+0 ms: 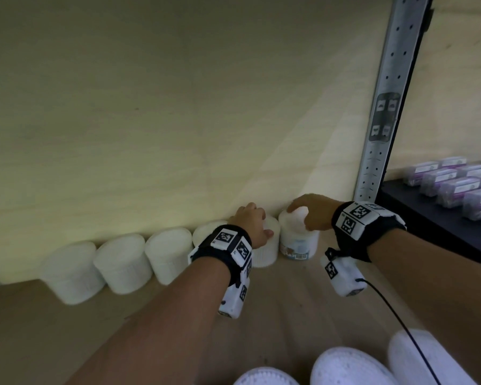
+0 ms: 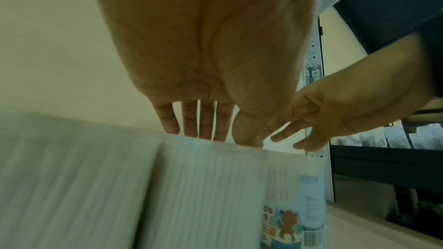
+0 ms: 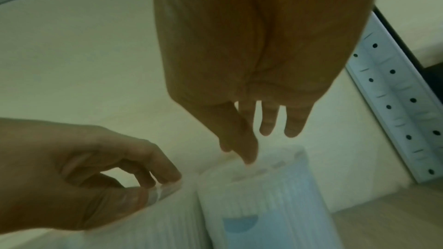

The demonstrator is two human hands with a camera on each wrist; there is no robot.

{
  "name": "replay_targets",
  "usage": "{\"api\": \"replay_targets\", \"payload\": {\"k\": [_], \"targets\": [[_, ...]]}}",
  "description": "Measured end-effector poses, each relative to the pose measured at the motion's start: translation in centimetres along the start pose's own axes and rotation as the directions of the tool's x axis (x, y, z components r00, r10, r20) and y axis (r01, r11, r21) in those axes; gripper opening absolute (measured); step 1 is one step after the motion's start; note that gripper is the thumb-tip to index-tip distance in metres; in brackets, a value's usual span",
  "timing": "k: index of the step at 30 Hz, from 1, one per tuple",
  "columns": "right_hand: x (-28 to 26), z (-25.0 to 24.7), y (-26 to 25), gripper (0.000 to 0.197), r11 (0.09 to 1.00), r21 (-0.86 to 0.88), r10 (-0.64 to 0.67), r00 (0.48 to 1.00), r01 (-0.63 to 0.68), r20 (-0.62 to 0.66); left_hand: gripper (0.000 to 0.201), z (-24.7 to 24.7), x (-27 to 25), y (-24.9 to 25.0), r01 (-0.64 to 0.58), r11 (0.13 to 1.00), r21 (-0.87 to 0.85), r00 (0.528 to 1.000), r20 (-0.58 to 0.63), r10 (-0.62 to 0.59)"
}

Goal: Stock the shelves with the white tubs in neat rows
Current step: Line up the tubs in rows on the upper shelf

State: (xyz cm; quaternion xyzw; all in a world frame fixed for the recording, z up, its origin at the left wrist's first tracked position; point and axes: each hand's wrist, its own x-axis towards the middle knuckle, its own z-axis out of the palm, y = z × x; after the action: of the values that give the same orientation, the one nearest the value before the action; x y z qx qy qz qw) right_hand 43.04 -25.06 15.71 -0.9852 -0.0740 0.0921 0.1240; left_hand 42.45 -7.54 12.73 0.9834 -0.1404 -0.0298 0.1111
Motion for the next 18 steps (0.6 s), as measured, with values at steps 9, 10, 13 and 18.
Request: {"api": "replay_targets", "payload": {"k": [9, 10, 13, 18], "targets": [[0.1, 0.8, -0.7, 0.068, 0.982, -0.142, 0.125, 0.992, -0.126, -0.014, 0.052, 0.1, -0.2, 0.1, 0.011, 1.0, -0.013, 1.0, -0.007, -0.011], [0.2, 0.9, -0.6, 0.069, 0.982, -0.141, 0.124, 0.992, -0.125, -0.015, 0.051, 0.1, -0.2, 0.1, 0.011, 1.0, -0.013, 1.0, -0.009, -0.011], [0.2, 0.7, -0.7, 0.066, 0.982, -0.149, 0.119, 0.993, -0.118, -0.007, 0.051, 0.1, -0.2, 0.1, 0.014, 1.0, -0.017, 1.0, -0.018, -0.014], [0.1, 0.2, -0.7, 0.057, 0.988, -0.147, 0.063, 0.996, -0.054, 0.056, 0.052, 0.1, -0.2, 0.1, 0.014, 1.0, -0.022, 1.0, -0.014, -0.015]]}}
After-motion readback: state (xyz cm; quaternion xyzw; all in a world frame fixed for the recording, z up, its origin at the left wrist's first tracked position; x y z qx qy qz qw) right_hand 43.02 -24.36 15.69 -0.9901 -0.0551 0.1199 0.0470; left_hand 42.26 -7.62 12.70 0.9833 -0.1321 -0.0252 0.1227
